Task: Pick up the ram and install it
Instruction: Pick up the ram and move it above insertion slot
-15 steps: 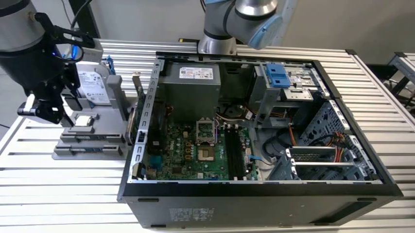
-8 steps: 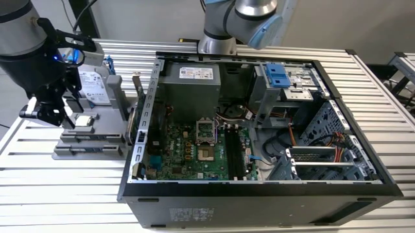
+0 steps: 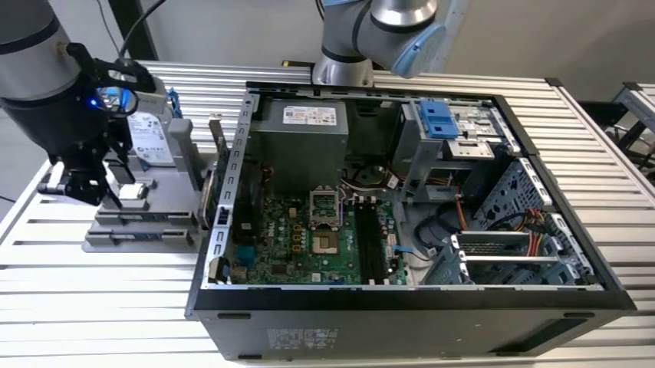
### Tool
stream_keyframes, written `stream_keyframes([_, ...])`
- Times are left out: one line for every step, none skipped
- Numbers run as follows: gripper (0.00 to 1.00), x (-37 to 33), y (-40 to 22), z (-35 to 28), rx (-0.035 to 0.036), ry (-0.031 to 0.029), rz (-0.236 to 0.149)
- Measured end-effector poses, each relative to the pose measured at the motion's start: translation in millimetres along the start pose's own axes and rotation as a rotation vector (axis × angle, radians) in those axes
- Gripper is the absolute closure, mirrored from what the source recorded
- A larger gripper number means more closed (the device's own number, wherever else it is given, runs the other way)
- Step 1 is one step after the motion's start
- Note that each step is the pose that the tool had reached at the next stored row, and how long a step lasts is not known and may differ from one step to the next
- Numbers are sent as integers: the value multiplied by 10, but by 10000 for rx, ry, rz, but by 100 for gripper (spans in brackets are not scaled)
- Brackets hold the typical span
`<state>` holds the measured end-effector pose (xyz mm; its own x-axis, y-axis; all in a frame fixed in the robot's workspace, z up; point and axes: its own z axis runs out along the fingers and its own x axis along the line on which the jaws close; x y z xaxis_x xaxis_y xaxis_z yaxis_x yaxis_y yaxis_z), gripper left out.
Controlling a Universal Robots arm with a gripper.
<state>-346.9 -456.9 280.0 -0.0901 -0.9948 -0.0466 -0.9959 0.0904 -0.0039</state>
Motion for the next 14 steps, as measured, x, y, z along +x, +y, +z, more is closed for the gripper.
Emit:
stream_keyframes([0, 1, 0, 15, -4, 0, -55])
stream_keyframes([0, 1, 0, 29, -5, -1, -106])
stream_keyframes([0, 2, 0, 44, -8, 0, -160])
stream_keyframes([0, 3, -1, 57, -10, 0, -204])
stream_keyframes([0, 3, -1, 67, -11, -1, -237])
stream_keyframes([0, 4, -1, 79, -13, -1, -274])
stream_keyframes([0, 4, -1, 88, -15, -1, -304])
stream_keyframes([0, 5, -1, 98, -15, -1, -330])
stream_keyframes([0, 5, -1, 107, -16, -1, -352])
stream_keyframes([0, 5, -1, 117, -16, -1, -372])
stream_keyframes([0, 6, -1, 126, -16, -2, -390])
stream_keyframes([0, 7, -1, 135, -17, -1, -409])
stream_keyframes([0, 7, -1, 143, -17, -1, -426])
stream_keyframes([0, 7, -1, 152, -17, -2, -446])
